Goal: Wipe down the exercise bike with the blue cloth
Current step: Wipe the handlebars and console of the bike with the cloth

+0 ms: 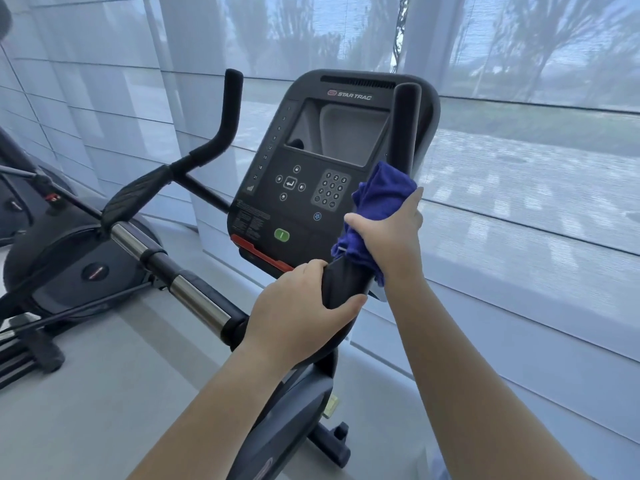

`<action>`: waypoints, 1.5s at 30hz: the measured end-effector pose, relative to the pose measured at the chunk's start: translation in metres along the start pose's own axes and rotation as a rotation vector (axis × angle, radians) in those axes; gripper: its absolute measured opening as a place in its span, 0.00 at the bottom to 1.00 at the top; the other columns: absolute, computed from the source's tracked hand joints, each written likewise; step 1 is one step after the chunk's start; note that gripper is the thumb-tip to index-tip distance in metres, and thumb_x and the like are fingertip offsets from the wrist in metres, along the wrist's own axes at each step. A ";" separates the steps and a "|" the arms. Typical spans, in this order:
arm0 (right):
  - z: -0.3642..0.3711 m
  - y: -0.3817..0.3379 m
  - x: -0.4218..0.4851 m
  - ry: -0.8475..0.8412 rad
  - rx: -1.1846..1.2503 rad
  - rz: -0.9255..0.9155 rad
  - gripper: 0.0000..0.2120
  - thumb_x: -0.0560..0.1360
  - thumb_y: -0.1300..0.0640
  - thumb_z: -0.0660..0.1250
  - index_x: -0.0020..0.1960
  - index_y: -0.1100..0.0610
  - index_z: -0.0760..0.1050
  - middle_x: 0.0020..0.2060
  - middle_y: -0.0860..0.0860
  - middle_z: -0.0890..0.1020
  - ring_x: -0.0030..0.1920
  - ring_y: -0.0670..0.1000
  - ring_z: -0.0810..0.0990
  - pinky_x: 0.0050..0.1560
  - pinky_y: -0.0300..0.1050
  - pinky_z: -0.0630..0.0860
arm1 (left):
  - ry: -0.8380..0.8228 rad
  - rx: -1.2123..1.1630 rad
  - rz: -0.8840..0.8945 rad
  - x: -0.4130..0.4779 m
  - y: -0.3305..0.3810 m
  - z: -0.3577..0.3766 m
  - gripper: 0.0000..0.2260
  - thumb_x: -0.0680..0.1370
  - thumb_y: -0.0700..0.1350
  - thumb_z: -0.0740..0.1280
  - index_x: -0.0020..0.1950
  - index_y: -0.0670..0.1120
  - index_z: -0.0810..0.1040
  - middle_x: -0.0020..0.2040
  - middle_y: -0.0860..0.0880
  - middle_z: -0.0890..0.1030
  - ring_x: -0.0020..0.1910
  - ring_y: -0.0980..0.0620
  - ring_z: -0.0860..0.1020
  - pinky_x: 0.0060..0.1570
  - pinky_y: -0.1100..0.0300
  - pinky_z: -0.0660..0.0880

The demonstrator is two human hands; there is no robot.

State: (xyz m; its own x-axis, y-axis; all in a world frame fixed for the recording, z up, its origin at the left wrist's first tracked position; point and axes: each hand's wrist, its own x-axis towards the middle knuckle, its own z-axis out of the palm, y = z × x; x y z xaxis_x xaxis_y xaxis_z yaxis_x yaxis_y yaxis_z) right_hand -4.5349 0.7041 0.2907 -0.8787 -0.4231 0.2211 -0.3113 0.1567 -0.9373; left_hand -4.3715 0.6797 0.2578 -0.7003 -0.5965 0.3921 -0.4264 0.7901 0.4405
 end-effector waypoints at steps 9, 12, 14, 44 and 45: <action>0.007 0.001 0.000 -0.020 -0.155 -0.048 0.48 0.70 0.57 0.70 0.78 0.53 0.40 0.72 0.57 0.56 0.57 0.60 0.74 0.58 0.53 0.73 | 0.006 0.006 0.022 0.000 -0.003 0.001 0.20 0.71 0.69 0.58 0.48 0.54 0.70 0.41 0.57 0.74 0.41 0.57 0.74 0.34 0.67 0.65; 0.009 -0.003 0.007 0.018 -0.339 -0.117 0.47 0.72 0.55 0.68 0.78 0.58 0.39 0.73 0.60 0.53 0.61 0.64 0.72 0.57 0.52 0.71 | 0.006 0.014 0.033 0.001 -0.003 0.002 0.21 0.71 0.69 0.57 0.48 0.53 0.71 0.42 0.57 0.74 0.42 0.57 0.74 0.36 0.62 0.68; 0.011 -0.007 0.016 0.055 -0.397 -0.143 0.46 0.73 0.54 0.67 0.77 0.61 0.39 0.73 0.62 0.54 0.61 0.66 0.71 0.56 0.53 0.71 | 0.001 0.019 0.033 0.001 -0.004 0.002 0.22 0.70 0.70 0.56 0.49 0.53 0.71 0.42 0.57 0.75 0.42 0.57 0.74 0.36 0.62 0.68; 0.007 -0.014 0.052 0.129 -0.278 -0.208 0.42 0.73 0.59 0.64 0.78 0.59 0.41 0.70 0.57 0.58 0.58 0.64 0.75 0.60 0.56 0.72 | 0.009 0.028 0.064 0.001 -0.008 0.006 0.25 0.70 0.71 0.51 0.52 0.53 0.69 0.44 0.57 0.74 0.43 0.56 0.73 0.40 0.62 0.66; 0.007 -0.013 0.054 0.123 -0.260 -0.220 0.42 0.73 0.59 0.64 0.78 0.58 0.41 0.70 0.57 0.58 0.58 0.64 0.75 0.60 0.57 0.72 | 0.006 0.025 0.064 0.001 -0.008 0.005 0.25 0.70 0.71 0.51 0.53 0.53 0.69 0.45 0.57 0.74 0.44 0.56 0.73 0.40 0.62 0.66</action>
State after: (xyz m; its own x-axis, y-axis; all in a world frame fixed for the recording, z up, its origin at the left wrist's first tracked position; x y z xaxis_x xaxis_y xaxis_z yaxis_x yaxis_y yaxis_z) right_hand -4.5755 0.6737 0.3129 -0.8126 -0.3642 0.4550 -0.5653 0.3026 -0.7673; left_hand -4.3717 0.6733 0.2501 -0.7231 -0.5454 0.4239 -0.3951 0.8299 0.3938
